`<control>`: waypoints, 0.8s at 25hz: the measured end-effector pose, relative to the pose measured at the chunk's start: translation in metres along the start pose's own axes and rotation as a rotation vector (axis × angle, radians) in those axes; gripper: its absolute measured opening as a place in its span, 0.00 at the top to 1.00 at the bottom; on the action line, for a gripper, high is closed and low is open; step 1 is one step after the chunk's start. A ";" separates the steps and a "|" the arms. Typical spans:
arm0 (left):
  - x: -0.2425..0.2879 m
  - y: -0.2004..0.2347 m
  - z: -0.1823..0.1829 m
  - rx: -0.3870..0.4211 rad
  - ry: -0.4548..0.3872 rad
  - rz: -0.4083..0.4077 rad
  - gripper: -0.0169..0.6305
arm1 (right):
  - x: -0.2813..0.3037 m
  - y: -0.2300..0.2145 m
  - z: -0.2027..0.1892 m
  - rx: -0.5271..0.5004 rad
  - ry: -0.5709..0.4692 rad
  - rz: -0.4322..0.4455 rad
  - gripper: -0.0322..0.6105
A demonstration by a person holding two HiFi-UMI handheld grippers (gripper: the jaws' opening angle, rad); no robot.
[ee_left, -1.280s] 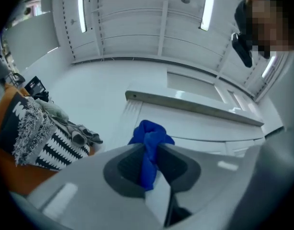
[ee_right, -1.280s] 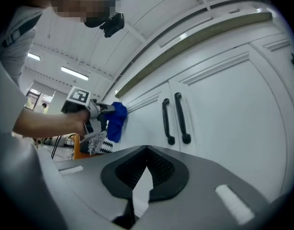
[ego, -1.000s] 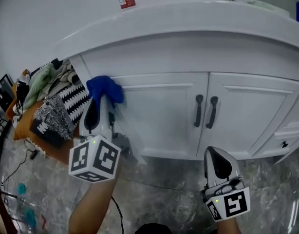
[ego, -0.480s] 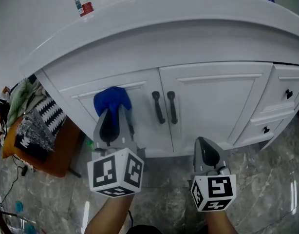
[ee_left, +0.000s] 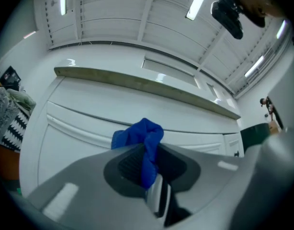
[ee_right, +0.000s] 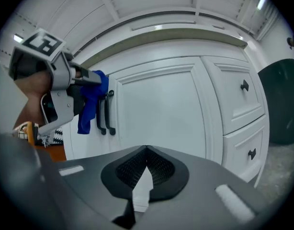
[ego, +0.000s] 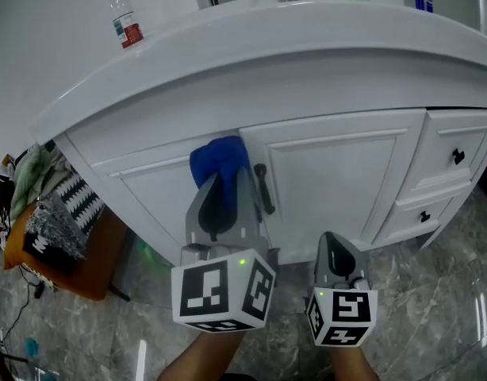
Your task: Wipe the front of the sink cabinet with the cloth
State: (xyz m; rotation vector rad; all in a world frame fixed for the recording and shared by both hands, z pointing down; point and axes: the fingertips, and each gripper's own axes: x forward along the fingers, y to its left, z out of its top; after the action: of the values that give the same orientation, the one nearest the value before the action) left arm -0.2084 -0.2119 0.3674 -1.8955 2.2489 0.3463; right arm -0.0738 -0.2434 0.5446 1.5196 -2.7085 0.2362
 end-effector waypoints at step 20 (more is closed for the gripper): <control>0.033 -0.162 -0.004 -0.082 0.005 -0.367 0.87 | -0.008 -0.058 -0.027 0.086 0.078 -0.086 0.95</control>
State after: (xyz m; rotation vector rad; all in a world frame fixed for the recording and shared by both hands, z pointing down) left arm -0.0549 -0.2703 0.3514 -2.2957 1.8586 0.3801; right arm -0.0221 -0.2626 0.5774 1.6088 -2.5976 0.4052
